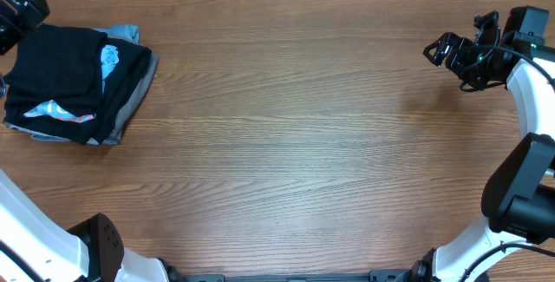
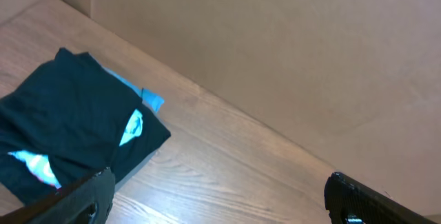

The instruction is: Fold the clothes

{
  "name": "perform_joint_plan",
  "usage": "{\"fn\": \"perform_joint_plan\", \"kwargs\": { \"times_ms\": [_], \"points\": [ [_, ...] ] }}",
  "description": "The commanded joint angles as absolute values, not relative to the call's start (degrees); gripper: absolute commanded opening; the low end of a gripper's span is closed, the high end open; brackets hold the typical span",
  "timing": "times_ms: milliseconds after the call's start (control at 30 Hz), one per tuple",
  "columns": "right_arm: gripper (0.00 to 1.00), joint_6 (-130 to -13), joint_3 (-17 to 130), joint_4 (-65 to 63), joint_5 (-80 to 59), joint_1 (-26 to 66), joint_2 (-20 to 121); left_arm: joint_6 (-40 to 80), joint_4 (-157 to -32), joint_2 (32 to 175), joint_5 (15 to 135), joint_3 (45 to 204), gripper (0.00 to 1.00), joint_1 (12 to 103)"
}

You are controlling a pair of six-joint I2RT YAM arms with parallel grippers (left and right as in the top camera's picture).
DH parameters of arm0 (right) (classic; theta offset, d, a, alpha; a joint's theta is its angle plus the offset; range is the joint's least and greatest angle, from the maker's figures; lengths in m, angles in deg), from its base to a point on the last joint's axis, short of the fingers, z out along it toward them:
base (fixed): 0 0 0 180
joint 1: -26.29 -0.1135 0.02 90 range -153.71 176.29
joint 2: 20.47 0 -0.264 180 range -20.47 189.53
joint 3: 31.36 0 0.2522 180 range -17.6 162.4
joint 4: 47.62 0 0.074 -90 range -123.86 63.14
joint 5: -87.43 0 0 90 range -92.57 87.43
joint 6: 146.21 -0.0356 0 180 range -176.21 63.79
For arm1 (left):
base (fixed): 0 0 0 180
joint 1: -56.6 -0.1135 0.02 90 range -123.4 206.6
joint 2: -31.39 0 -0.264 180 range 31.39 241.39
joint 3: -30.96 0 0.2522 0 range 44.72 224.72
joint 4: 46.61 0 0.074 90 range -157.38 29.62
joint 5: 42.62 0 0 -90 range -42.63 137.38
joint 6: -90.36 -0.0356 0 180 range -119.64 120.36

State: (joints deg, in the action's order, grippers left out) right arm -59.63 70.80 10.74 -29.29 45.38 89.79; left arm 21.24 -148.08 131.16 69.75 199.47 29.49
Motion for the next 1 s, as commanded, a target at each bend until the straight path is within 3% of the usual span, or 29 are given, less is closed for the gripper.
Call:
{"fn": "perform_joint_plan", "kwargs": {
  "times_ms": [0,333,667,967],
  "points": [
    [1.0,-59.9,70.9,10.4,-29.1,44.6,88.3,21.4,-148.7,130.6,69.4,199.7,1.0,29.2],
    [1.0,-59.9,70.9,10.4,-29.1,32.9,65.0,21.4,-149.1,130.6,69.4,199.7,1.0,29.2],
    [1.0,-56.9,70.9,12.8,-22.4,2.9,28.5,21.4,-149.1,130.6,69.4,199.7,1.0,29.2],
    [1.0,-56.9,70.5,30.0,-15.6,8.0,3.7,21.4,-149.1,130.6,69.4,199.7,1.0,29.2]
  ]
}}
